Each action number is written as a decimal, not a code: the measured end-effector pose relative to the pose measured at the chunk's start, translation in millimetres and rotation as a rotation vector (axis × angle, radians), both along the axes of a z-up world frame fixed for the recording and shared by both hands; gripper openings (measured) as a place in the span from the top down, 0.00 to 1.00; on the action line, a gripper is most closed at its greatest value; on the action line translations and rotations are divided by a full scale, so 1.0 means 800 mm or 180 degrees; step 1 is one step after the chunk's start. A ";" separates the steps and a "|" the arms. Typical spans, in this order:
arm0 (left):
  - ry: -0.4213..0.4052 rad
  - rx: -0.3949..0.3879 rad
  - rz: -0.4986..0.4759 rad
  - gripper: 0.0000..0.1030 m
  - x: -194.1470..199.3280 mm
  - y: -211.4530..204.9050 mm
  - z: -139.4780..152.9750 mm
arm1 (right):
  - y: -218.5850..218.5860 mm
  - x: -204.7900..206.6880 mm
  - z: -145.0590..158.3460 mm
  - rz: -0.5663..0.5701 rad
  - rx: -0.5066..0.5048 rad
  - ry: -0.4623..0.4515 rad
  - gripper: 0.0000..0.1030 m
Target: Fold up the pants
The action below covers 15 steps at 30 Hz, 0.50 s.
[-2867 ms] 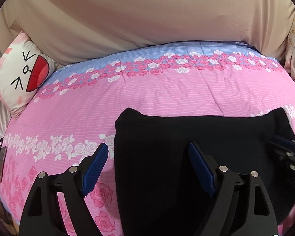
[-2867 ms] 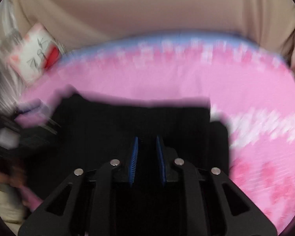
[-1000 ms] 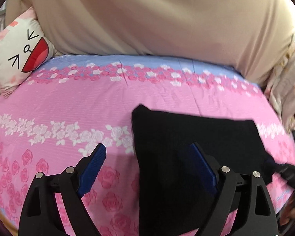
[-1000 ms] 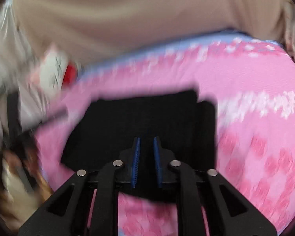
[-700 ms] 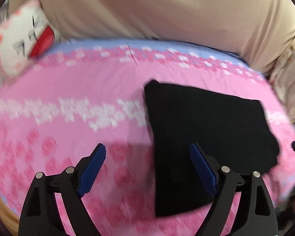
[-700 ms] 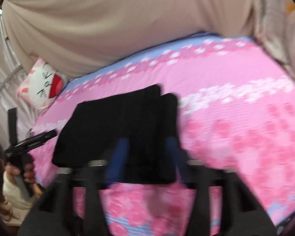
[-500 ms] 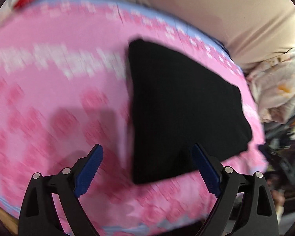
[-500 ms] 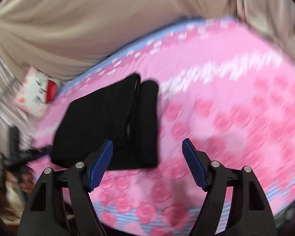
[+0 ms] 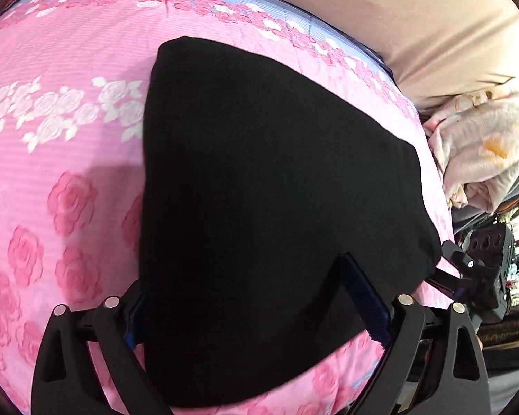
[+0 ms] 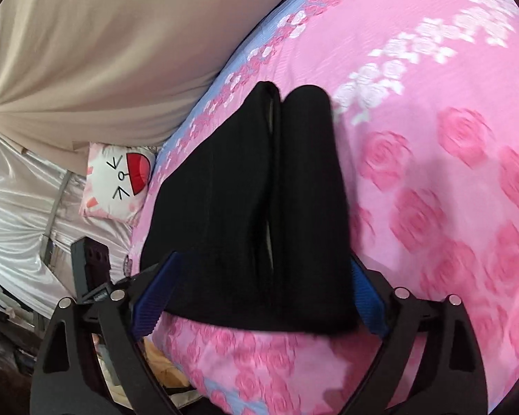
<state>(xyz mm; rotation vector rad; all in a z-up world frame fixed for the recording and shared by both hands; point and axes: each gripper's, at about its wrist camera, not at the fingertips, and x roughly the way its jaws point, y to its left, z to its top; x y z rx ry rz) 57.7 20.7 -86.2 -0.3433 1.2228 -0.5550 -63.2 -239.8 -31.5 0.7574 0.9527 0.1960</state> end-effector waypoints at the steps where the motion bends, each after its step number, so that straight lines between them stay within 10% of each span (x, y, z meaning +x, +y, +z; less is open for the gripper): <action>1: -0.0023 0.0044 0.0007 0.06 0.002 -0.004 0.001 | 0.005 0.004 0.000 -0.0009 -0.0086 0.0007 0.14; 4: -0.0228 0.0347 0.0012 0.18 -0.005 -0.013 0.003 | 0.021 0.008 0.000 -0.0072 -0.0475 0.0054 0.47; 10: -0.0486 0.0358 0.0146 0.63 -0.022 0.002 0.016 | 0.024 -0.005 -0.001 -0.0084 -0.0480 -0.0055 0.55; 15: -0.0680 0.0516 0.0063 0.72 -0.029 -0.007 0.032 | 0.024 -0.009 0.014 -0.0069 -0.0437 -0.0150 0.58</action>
